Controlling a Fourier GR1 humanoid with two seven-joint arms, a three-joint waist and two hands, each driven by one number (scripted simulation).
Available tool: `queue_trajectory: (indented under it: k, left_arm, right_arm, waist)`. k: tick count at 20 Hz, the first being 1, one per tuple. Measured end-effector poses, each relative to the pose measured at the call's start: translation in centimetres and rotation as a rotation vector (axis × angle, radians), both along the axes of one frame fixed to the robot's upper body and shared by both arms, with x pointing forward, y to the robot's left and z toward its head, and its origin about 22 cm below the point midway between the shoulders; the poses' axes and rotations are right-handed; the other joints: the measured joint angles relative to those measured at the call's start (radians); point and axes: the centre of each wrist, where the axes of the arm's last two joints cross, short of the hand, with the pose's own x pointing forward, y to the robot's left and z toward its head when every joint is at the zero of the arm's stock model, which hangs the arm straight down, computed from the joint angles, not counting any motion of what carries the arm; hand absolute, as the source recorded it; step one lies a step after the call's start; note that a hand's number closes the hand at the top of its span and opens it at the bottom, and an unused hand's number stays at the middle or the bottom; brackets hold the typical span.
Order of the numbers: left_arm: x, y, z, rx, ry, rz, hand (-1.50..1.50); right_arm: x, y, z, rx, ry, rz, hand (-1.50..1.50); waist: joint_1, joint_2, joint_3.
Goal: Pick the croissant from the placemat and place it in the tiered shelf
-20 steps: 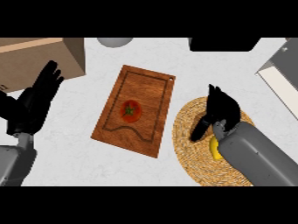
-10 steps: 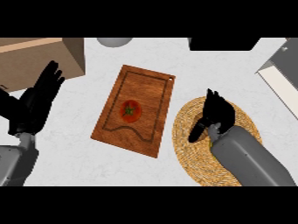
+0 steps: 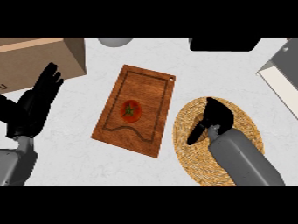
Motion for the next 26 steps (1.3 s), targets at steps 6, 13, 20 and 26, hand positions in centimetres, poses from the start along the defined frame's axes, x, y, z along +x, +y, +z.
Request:
queue_trajectory:
  k: [6, 13, 20, 26]
  left_arm:
    - [0.7, -0.4, 0.2, -0.001, 0.002, -0.002, 0.00]
    - [-0.1, 0.3, -0.3, 0.006, -0.002, 0.002, 0.00]
    - [0.3, 0.4, -0.2, 0.002, 0.004, 0.011, 0.00]
    - [0.3, 1.2, -0.2, 0.002, 0.017, 0.043, 0.00]
  right_arm:
    - [0.5, 0.3, -0.4, -0.018, -0.006, 0.020, 1.50]
    - [0.3, 0.4, -0.8, -0.087, -0.068, 0.051, 1.50]
    - [-4.2, 4.1, -0.8, -0.016, -0.183, 0.410, 1.50]
    - [-10.9, 5.3, 1.9, 0.166, -0.356, 0.673, 1.50]
  waist:
    - [-0.003, -0.005, -0.005]
    - [-0.002, -0.008, -0.005]
    - [-0.010, -0.013, -0.003]
    - [-0.040, -0.014, 0.000]
